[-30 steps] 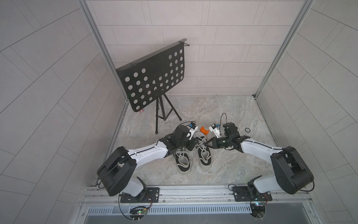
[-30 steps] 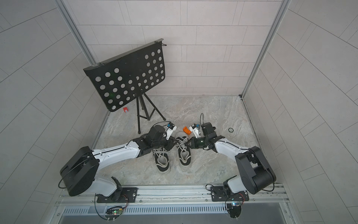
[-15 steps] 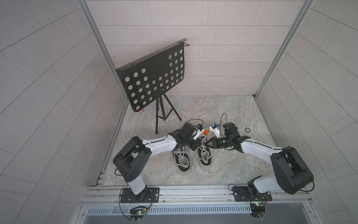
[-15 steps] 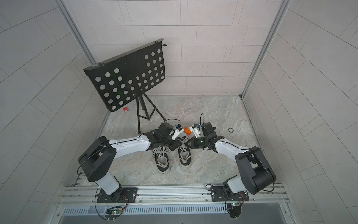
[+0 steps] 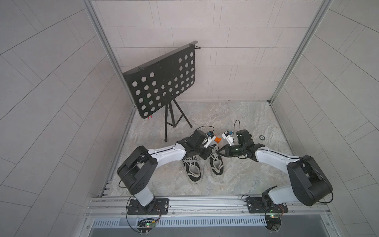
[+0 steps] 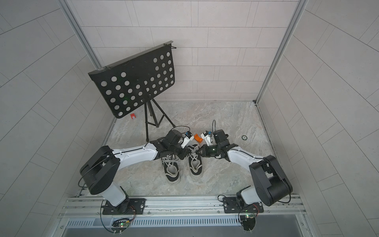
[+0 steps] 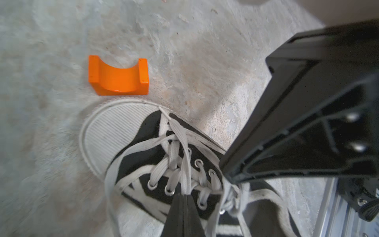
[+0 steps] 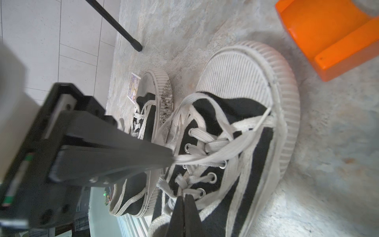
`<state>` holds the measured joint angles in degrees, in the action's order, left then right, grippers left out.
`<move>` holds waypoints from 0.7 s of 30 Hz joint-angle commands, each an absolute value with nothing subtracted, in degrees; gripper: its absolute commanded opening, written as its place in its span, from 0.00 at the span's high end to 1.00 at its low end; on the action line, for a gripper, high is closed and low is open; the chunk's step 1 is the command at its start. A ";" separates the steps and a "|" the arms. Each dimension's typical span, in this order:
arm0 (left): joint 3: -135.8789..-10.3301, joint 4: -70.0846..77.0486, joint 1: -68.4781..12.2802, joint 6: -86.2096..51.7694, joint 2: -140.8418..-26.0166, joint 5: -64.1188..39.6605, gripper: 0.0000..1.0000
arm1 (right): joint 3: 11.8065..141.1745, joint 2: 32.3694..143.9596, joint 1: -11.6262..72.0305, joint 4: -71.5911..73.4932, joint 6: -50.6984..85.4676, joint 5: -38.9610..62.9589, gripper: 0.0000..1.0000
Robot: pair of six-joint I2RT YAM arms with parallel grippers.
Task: Tie the shoes
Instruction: Wrap the shoelace around the shoelace.
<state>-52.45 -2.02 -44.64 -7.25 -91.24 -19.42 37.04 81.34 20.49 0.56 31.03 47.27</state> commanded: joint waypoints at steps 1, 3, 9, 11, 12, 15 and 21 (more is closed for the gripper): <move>-49.44 -1.58 -44.76 -10.75 -82.87 -15.45 1.00 | 37.44 79.38 20.35 -0.67 32.32 45.02 1.00; -48.20 -3.30 -44.82 -11.70 -78.35 -16.37 1.00 | 37.66 79.01 20.39 -1.18 32.69 44.09 1.00; -46.68 -8.96 -47.31 -11.55 -66.82 -18.64 1.00 | 38.30 79.78 20.31 -1.17 33.73 42.78 1.00; -46.45 -8.79 -49.40 -11.63 -64.33 -18.97 1.00 | 38.77 80.05 20.21 -1.27 33.50 42.80 1.00; -46.63 -8.79 -50.80 -11.45 -63.58 -18.90 1.00 | 39.42 80.15 20.13 -1.91 33.21 42.80 1.00; -48.55 -8.79 -55.10 -10.56 -63.97 -18.82 1.00 | 41.82 80.98 19.56 -3.73 32.19 43.09 1.00; -55.55 -8.02 -63.24 -7.39 -72.58 -17.78 1.00 | 45.59 83.58 18.82 -5.02 30.94 44.36 1.00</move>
<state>-52.03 -8.23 -60.75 -9.63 -69.41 -18.13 44.03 82.13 19.35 -3.46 32.29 44.14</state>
